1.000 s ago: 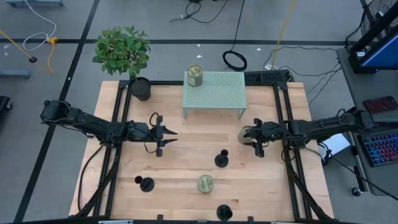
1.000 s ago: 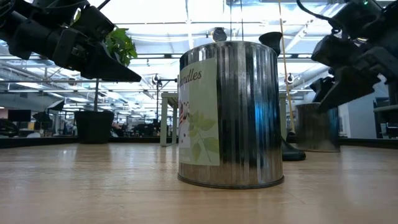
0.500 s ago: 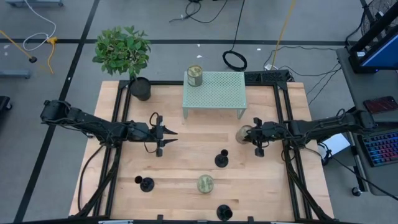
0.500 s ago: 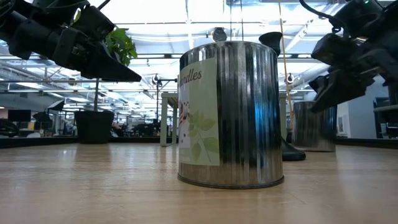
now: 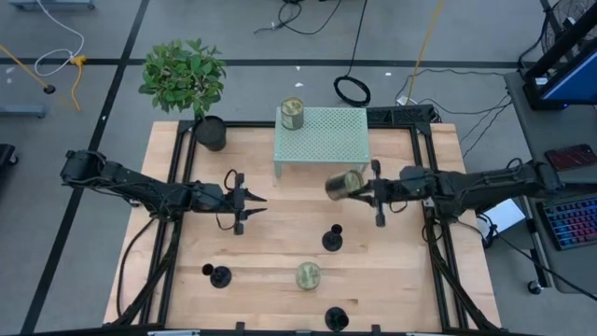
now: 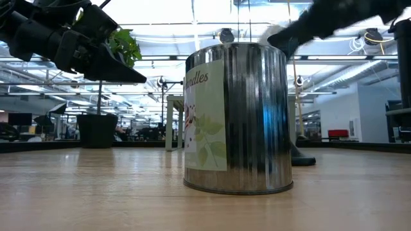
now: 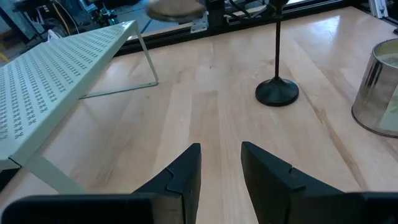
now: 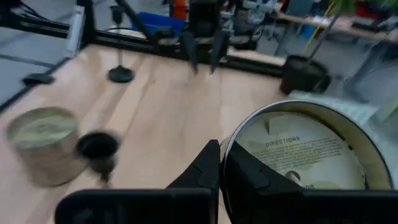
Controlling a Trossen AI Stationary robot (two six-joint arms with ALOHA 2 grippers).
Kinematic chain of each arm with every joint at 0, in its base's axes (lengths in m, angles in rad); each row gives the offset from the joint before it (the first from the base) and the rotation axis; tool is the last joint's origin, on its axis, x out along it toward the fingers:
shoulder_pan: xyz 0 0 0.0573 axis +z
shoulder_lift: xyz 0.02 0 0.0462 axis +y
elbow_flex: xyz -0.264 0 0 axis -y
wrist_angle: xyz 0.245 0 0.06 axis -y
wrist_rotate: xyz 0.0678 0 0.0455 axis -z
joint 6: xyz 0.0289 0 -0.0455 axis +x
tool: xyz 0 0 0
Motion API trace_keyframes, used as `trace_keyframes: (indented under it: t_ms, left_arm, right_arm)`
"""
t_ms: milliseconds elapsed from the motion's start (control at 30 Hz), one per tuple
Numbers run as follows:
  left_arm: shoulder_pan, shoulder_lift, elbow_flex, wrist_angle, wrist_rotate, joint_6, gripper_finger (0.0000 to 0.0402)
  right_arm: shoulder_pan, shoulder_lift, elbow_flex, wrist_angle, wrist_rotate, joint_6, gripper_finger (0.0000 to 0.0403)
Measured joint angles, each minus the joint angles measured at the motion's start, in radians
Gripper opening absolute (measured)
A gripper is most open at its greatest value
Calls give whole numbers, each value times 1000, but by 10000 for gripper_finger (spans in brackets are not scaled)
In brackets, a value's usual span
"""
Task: Pick & Place candle stick holders
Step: Put the top silver scented candle on the shelf aligned with the other silver scented candle
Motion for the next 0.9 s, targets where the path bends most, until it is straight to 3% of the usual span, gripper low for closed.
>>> trace_keyframes:
  t_ms: [200,367,667,900]
  left_arm:
    - [0,0,0,3,0,-2,122]
    - [0,0,0,3,0,17,122]
    - [0,0,0,2,0,21,122]
    - [0,0,0,2,1,17,122]
  right_arm:
    - [-1,203,213,-32,1,-98,3]
    - [-48,385,421,-273,0,-200,3]
    - [-295,599,846,-620,32,-182,2]
    - [-522,668,904,-747,31,-156,2]
